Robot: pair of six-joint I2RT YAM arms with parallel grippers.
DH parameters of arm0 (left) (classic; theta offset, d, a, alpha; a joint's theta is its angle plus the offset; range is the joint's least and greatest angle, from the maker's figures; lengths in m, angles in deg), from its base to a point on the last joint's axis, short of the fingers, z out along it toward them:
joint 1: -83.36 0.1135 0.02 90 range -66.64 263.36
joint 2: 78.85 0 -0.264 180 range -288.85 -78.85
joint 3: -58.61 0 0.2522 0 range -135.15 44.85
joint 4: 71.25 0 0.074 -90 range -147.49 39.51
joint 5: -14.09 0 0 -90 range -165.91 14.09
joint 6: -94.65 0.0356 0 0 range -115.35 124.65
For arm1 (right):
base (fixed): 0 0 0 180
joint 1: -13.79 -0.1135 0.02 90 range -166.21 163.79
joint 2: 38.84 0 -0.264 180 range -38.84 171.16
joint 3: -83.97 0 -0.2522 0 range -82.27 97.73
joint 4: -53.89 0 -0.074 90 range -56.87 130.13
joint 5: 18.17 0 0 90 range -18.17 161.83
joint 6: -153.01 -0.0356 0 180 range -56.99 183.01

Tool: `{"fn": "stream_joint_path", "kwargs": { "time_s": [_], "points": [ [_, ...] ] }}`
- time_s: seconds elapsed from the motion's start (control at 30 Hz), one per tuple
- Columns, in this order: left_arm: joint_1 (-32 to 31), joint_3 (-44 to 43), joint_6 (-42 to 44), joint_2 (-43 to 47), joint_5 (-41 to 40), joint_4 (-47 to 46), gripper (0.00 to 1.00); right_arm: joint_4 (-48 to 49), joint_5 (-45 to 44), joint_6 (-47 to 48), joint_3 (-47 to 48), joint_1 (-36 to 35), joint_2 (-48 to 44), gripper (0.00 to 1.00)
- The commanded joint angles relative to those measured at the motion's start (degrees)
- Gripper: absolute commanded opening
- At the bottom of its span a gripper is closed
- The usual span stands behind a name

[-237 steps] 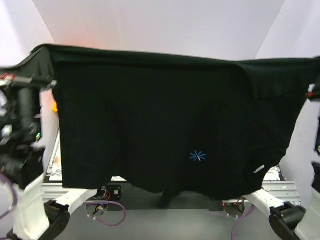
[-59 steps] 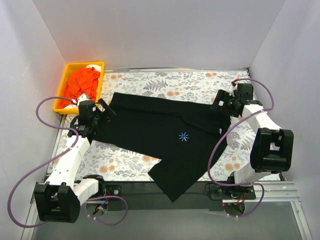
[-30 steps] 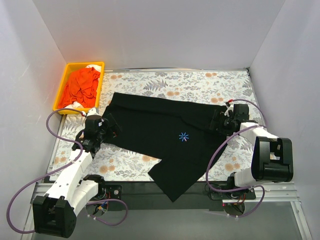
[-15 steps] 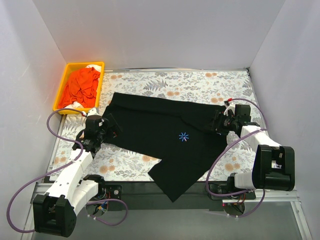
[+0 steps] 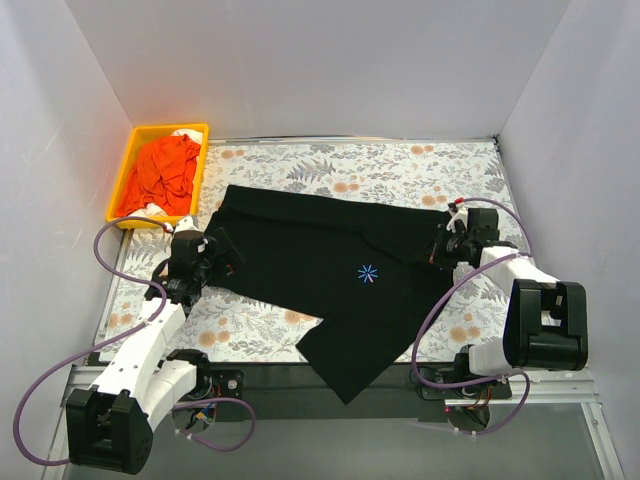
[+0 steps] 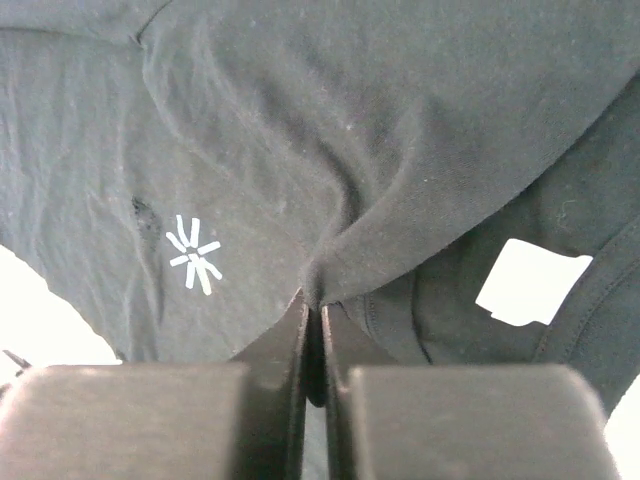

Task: Fold and stack the t-shirts
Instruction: Fold the tshirt

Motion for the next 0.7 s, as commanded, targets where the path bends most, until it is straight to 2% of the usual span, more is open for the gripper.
{"fn": "stream_joint_path", "kwargs": {
  "time_s": [0.0, 0.1, 0.27, 0.47, 0.5, 0.6, 0.67],
  "points": [
    [-0.21, 0.02, 0.71, -0.15, -0.29, -0.7, 0.92, -1.05, 1.01, -3.66, 5.43, -0.2, -1.49, 0.05],
    [-0.21, -0.24, 0.71, -0.59, -0.29, -0.52, 0.92, -2.03, 0.49, -7.1, 8.86, -0.11, -1.85, 0.04],
    [-0.21, -1.3, 0.62, -1.21, 0.06, -0.09, 0.92, -4.31, -1.01, -13.51, 19.4, 0.24, 5.17, 0.06],
    [-0.21, -3.5, 0.53, -2.87, 1.11, 0.88, 0.92, -4.32, -2.94, -17.21, 30.38, 0.24, 16.07, 0.22],
    [-0.21, -3.84, 0.36, -3.05, 1.46, 1.06, 0.92, -4.32, -3.29, -17.21, 31.8, 0.24, 17.13, 0.29],
    [-0.21, -4.64, 0.01, -4.02, 2.17, 1.06, 0.92, -4.49, -4.7, -14.51, 35.49, 0.24, 20.56, 0.43],
    [-0.21, -5.16, -0.43, -4.98, 2.61, 1.06, 0.92, -4.67, -6.01, -12.39, 36.64, 0.24, 21.18, 0.47]
  ]
}}
